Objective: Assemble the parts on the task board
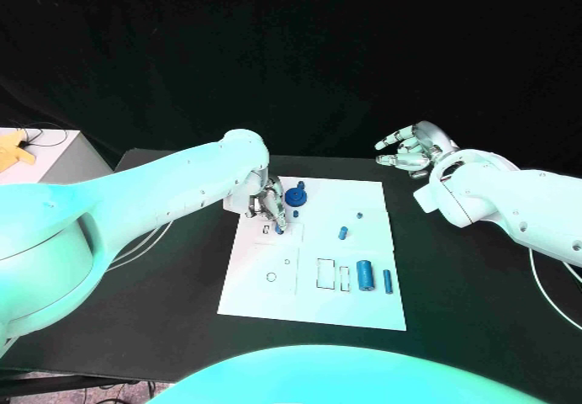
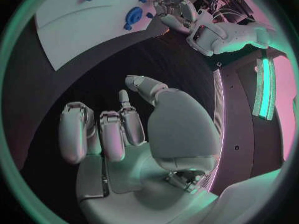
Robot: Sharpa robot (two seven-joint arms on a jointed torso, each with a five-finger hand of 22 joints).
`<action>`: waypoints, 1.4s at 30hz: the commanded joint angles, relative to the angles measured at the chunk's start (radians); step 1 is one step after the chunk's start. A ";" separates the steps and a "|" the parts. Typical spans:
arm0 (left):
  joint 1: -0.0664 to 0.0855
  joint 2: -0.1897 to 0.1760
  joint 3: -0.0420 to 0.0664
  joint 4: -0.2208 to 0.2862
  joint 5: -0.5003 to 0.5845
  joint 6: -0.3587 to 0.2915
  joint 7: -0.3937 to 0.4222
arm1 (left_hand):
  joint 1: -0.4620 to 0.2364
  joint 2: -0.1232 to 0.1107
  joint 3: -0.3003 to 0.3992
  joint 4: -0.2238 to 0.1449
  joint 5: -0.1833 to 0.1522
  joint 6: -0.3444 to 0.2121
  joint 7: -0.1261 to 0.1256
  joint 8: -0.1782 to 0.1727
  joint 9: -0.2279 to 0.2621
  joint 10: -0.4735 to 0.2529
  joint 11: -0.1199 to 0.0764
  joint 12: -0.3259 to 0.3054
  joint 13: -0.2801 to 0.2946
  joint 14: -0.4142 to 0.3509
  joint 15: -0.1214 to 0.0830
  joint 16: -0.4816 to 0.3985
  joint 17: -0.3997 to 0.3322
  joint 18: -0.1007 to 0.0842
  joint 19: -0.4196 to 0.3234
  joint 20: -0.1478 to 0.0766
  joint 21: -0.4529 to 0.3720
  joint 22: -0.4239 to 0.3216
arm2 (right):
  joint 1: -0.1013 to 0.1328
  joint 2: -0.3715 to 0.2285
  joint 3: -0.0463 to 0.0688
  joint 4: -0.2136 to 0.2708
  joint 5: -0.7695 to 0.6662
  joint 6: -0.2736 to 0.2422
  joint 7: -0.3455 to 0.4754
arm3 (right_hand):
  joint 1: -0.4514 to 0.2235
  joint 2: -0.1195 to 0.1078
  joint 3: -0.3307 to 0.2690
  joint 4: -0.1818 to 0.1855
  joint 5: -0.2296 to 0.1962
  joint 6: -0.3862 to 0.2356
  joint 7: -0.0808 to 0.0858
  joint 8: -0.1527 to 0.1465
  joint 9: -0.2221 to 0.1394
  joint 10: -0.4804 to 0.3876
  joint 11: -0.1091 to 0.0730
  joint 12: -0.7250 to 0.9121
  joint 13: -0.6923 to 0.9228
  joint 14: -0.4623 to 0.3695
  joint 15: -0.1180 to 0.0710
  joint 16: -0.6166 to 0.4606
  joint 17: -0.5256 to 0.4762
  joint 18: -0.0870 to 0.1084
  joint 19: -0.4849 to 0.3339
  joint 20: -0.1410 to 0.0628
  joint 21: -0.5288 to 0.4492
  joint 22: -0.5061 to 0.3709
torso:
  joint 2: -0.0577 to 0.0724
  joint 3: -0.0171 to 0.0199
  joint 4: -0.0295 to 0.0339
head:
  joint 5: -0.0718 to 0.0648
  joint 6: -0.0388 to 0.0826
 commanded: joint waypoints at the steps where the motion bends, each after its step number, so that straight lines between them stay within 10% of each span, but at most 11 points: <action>1: -0.002 0.006 -0.004 -0.003 0.004 0.033 -0.003 | 0.023 0.035 0.190 -0.187 0.003 0.015 -0.011 0.000 0.030 0.007 -0.001 0.006 0.000 0.091 0.000 0.005 0.212 -0.010 0.006 0.002 0.003 0.001 | -0.001 0.001 0.000 0.001 -0.006 0.013 0.007 | 0.002 -0.005 0.001 0.008 0.004 -0.007 -0.002 0.004 -0.001 -0.006 -0.003 -0.003 0.080 0.080 -0.003 -0.004 0.170 0.010 0.039 -0.003 -0.004 0.161 | 0.001 -0.0009 -0.0012 | 0.000 0.000; 42: -0.006 0.032 -0.016 -0.044 -0.006 0.025 -0.009 | -0.038 0.073 0.179 -0.170 -0.011 0.028 -0.018 -0.005 0.047 0.026 -0.005 0.020 0.028 0.093 -0.002 0.009 0.220 -0.010 0.004 0.001 0.003 0.003 | -0.001 0.000 0.000 0.007 -0.008 0.012 0.007 | 0.005 -0.006 0.001 0.009 0.004 -0.008 -0.002 0.006 -0.001 -0.006 -0.003 -0.003 0.080 0.079 -0.003 -0.005 0.168 0.010 0.039 -0.003 -0.007 0.160 | 0.000 -0.0010 -0.0001 | -0.007 0.000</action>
